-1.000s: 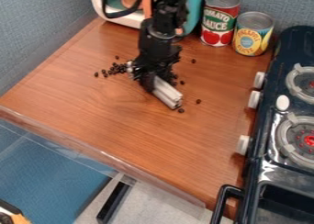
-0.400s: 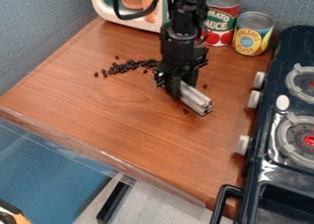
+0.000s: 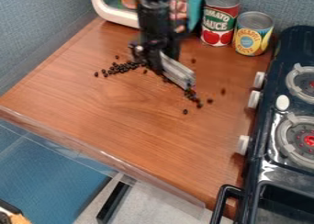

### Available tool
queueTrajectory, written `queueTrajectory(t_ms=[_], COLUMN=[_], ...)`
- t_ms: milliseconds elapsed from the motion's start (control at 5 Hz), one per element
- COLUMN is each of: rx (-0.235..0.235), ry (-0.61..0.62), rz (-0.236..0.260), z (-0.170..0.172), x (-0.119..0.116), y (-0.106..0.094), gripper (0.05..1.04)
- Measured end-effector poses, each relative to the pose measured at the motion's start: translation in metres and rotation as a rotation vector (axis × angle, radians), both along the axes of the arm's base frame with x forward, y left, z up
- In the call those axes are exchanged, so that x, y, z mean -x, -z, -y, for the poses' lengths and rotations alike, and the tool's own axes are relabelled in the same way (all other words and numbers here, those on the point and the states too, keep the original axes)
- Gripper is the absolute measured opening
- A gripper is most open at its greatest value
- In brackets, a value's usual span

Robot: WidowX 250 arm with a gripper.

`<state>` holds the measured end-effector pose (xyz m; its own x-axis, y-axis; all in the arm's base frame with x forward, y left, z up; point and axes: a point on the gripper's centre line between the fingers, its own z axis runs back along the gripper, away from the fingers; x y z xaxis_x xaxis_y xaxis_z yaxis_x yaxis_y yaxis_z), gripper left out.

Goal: Sweep into pile

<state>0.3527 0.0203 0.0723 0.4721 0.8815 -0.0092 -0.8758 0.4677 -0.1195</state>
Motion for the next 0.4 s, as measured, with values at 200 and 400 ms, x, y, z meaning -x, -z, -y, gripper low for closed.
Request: queueTrajectory(t_ms=[200, 400], rx=[-0.028, -0.110], ry=[0.013, 0.025], rz=[-0.027, -0.059], z=[-0.036, -0.077], x=[0.018, 0.038], y=[0.002, 0.007], gripper=[0.379, 0.379])
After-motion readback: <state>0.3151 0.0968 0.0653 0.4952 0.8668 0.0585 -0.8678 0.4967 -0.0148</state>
